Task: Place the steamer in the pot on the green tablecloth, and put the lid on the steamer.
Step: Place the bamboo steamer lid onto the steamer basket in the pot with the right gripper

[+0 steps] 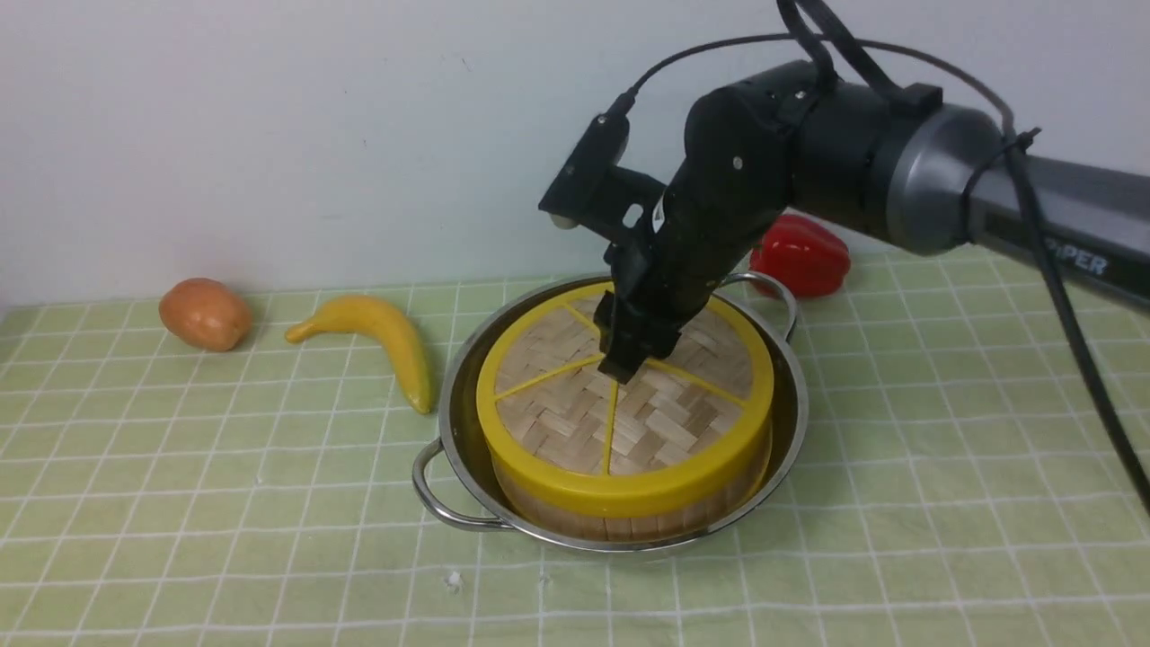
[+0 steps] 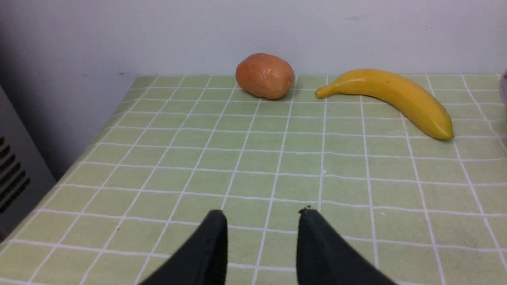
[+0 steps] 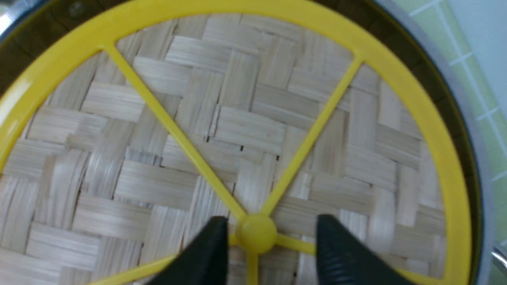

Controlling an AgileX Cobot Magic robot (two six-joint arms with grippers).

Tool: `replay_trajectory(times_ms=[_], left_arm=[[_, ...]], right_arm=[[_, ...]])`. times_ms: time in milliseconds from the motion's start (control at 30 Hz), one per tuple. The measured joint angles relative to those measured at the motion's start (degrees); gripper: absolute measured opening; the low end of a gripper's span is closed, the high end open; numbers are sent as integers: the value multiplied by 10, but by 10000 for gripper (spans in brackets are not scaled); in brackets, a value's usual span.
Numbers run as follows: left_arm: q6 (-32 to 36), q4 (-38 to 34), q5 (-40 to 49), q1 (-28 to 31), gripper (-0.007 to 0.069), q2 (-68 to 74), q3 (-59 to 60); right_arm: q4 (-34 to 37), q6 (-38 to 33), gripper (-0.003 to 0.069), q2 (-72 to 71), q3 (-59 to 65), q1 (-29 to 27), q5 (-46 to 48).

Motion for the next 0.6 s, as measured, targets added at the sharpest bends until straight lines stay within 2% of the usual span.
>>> replay_trajectory(times_ms=[33, 67, 200, 233, 400, 600], left_arm=[[0, 0, 0, 0, 243, 0, 0], [0, 0, 0, 0, 243, 0, 0], [0, 0, 0, 0, 243, 0, 0], [0, 0, 0, 0, 243, 0, 0], [0, 0, 0, 0, 243, 0, 0], [0, 0, 0, 0, 243, 0, 0]], right_arm=[[0, 2, 419, -6, 0, 0, 0], [0, 4, 500, -21, 0, 0, 1], [-2, 8, 620, -74, 0, 0, 2], [-2, 9, 628, -83, 0, 0, 3], [-15, 30, 608, -157, 0, 0, 5], [-25, 100, 479, -257, 0, 0, -1]])
